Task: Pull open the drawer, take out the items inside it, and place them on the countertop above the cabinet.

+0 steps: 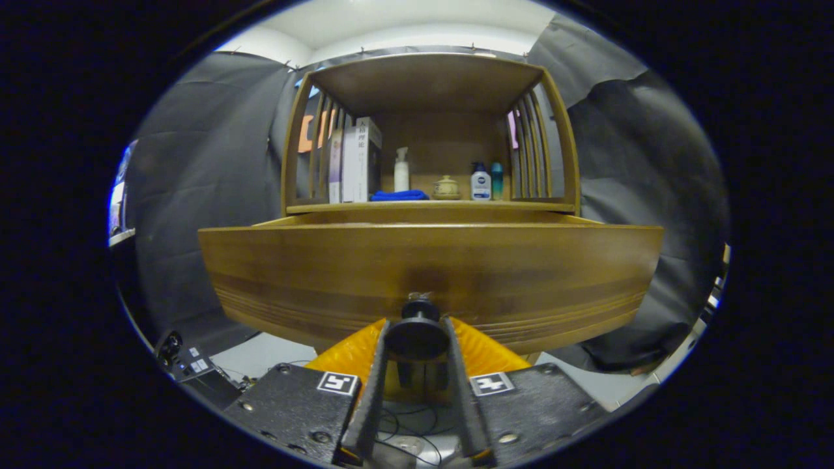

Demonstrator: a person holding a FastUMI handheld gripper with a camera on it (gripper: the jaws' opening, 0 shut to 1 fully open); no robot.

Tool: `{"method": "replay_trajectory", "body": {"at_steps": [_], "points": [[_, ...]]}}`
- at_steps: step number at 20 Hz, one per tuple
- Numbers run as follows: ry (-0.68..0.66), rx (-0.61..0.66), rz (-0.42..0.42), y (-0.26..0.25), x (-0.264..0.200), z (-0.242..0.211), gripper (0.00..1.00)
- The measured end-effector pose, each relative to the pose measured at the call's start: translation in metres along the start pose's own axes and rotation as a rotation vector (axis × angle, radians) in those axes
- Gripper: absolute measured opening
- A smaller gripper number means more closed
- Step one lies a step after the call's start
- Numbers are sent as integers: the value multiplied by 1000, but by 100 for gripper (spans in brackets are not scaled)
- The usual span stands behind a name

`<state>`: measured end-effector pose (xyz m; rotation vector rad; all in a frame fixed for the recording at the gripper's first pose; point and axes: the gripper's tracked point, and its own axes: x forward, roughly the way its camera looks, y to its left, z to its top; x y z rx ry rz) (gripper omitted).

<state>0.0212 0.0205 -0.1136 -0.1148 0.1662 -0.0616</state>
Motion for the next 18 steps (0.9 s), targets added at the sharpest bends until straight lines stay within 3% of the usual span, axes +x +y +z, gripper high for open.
{"method": "replay_trajectory", "body": {"at_steps": [2,5,9,13,18], "points": [[-42,38,-15,-11,-6,14,78],[-121,86,7,-13,-20,36,80],[-245,11,-3,-21,-46,84,84],[-291,-35,55,-7,-54,130,83],[-106,-68,139,9,-10,168,84]]}}
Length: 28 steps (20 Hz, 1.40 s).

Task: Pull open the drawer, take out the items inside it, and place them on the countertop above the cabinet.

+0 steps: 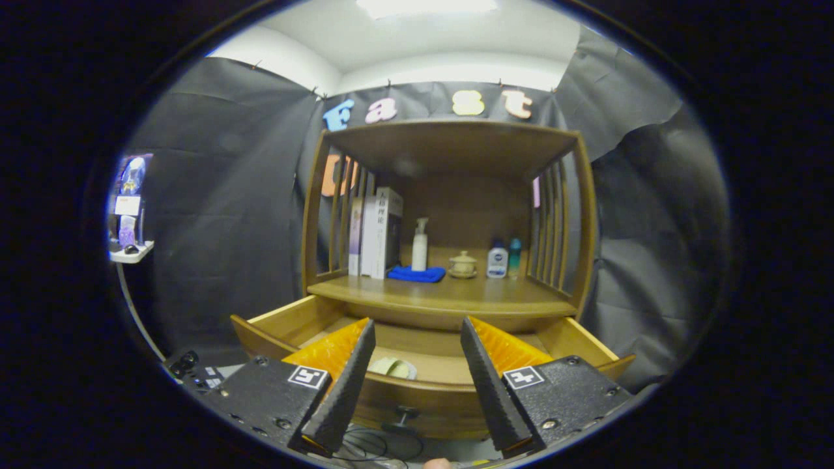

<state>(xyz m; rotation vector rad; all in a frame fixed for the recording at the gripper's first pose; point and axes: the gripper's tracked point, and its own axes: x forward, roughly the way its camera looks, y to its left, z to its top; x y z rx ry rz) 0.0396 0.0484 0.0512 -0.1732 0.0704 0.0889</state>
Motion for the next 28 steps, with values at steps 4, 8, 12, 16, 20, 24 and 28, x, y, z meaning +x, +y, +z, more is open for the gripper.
{"method": "replay_trajectory", "body": {"at_steps": [4,8,12,16,20,24,28], "points": [[206,38,-2,3,39,-8,84],[424,38,14,22,68,-29,84],[631,90,7,30,92,-53,84],[873,130,-1,27,98,-95,84],[984,146,21,32,95,-120,80],[1017,100,34,32,90,-132,78],[1001,80,48,35,92,-130,60]]}}
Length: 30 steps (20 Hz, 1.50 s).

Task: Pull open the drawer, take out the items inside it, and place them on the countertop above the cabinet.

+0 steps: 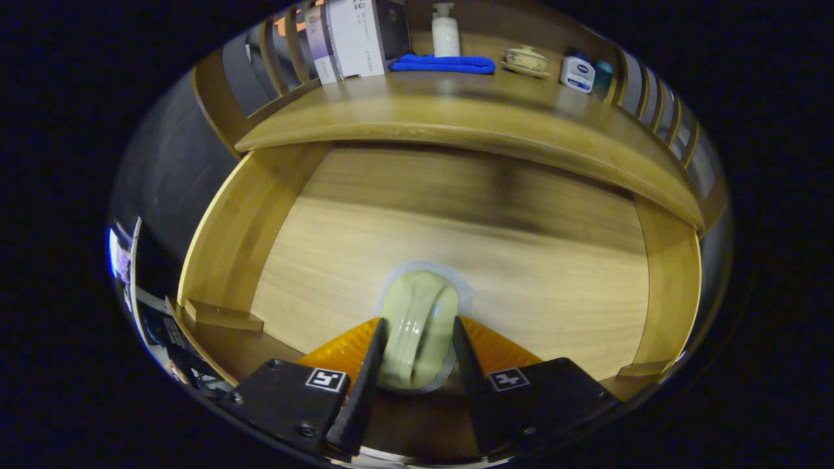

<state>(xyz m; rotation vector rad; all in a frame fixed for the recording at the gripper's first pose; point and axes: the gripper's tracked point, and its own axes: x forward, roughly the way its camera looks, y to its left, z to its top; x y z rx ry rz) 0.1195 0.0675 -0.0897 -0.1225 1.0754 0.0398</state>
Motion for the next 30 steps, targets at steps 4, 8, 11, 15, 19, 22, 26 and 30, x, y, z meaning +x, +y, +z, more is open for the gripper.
{"method": "replay_trajectory", "body": {"at_steps": [4,8,11,15,19,22,26,30], "points": [[-20,-11,0,3,1,2,34],[-54,-27,13,5,0,6,15],[-64,-16,31,6,-4,10,14],[-89,-29,19,0,-15,18,14],[-137,-43,11,-6,-35,31,14],[-165,-71,-8,-9,-53,37,14],[-195,-70,-10,-12,-75,46,14],[-242,-51,-14,-22,-103,62,14]]}}
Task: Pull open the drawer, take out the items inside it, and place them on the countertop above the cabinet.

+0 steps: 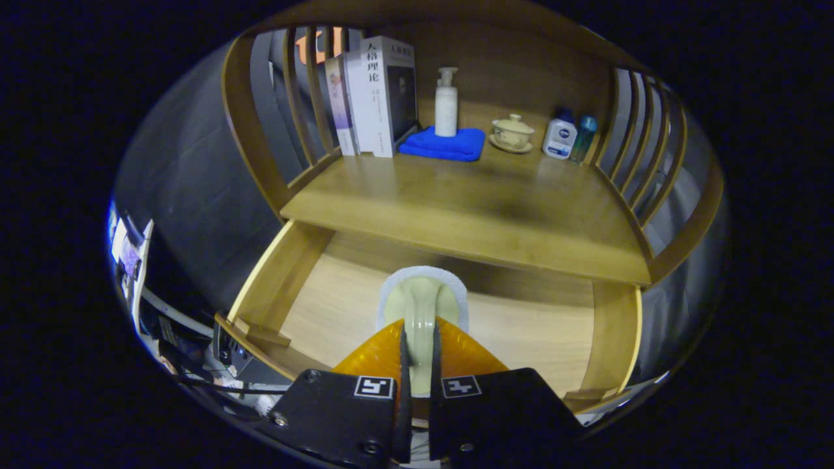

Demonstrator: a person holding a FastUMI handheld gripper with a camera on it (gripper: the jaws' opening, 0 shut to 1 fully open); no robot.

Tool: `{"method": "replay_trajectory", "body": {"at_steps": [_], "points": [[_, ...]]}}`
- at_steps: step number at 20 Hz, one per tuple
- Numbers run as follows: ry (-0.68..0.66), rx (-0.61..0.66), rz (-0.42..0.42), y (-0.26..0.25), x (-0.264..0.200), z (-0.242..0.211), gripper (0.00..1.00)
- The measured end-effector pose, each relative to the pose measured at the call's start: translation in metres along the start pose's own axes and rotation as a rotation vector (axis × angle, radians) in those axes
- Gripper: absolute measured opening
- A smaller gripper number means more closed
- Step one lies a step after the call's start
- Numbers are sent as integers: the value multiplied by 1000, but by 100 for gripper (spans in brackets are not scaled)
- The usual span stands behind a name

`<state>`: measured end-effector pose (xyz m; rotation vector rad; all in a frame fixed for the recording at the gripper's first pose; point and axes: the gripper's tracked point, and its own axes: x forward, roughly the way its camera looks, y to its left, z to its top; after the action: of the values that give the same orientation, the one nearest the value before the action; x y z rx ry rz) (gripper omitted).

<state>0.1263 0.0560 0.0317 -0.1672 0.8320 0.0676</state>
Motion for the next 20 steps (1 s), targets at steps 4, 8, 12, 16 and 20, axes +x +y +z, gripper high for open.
{"method": "replay_trajectory", "body": {"at_steps": [4,8,12,16,20], "points": [[-56,46,-13,-14,-13,27,14],[-88,84,-20,-23,-7,56,13],[-87,112,-36,-31,10,80,14],[-71,141,-50,-41,32,102,14],[-57,155,-62,-49,48,122,14]]}}
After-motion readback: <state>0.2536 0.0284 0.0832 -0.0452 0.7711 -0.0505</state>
